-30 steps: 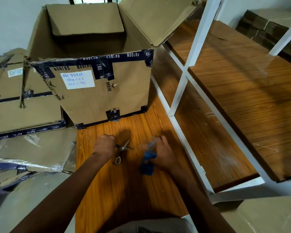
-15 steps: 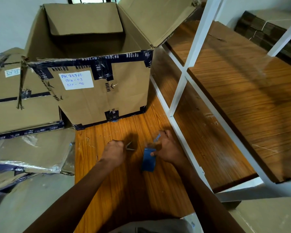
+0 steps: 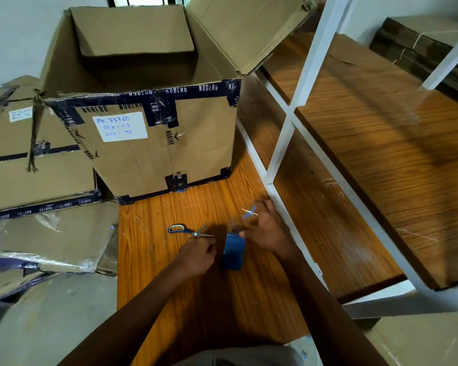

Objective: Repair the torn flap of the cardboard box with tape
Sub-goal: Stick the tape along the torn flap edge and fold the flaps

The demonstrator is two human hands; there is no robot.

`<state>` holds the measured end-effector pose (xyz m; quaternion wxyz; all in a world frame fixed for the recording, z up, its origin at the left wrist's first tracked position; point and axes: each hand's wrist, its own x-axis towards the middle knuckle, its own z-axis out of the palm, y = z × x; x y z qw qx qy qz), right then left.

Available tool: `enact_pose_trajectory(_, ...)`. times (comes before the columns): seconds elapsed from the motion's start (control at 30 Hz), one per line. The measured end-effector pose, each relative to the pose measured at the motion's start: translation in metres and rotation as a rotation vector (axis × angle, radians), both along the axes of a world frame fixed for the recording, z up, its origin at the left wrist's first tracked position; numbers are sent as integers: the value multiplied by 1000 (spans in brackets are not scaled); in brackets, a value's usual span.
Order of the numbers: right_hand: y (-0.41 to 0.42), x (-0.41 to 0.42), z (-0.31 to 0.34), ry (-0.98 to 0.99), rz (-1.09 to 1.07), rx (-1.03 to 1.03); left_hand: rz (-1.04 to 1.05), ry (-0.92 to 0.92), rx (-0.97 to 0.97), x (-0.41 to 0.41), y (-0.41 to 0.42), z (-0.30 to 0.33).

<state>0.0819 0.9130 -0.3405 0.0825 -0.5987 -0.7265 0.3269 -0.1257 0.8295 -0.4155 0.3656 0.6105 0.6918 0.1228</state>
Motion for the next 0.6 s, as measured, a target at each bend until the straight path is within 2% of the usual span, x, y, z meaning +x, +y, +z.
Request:
enact_pose_trajectory(0.17,8,2,19,87,-68,134,92,-135,-76,-7,-2,9)
enact_pose_trajectory(0.37,19,0,66,282,-64,128,195,-211,-11,-25,14,24)
enact_pose_trajectory(0.53,19,-7,110,290,-15,268,458,-619,36,-28,26,54)
enact_pose_trajectory(0.6,17,-9,123,317,5,305,517,-710,117,-29,30,64)
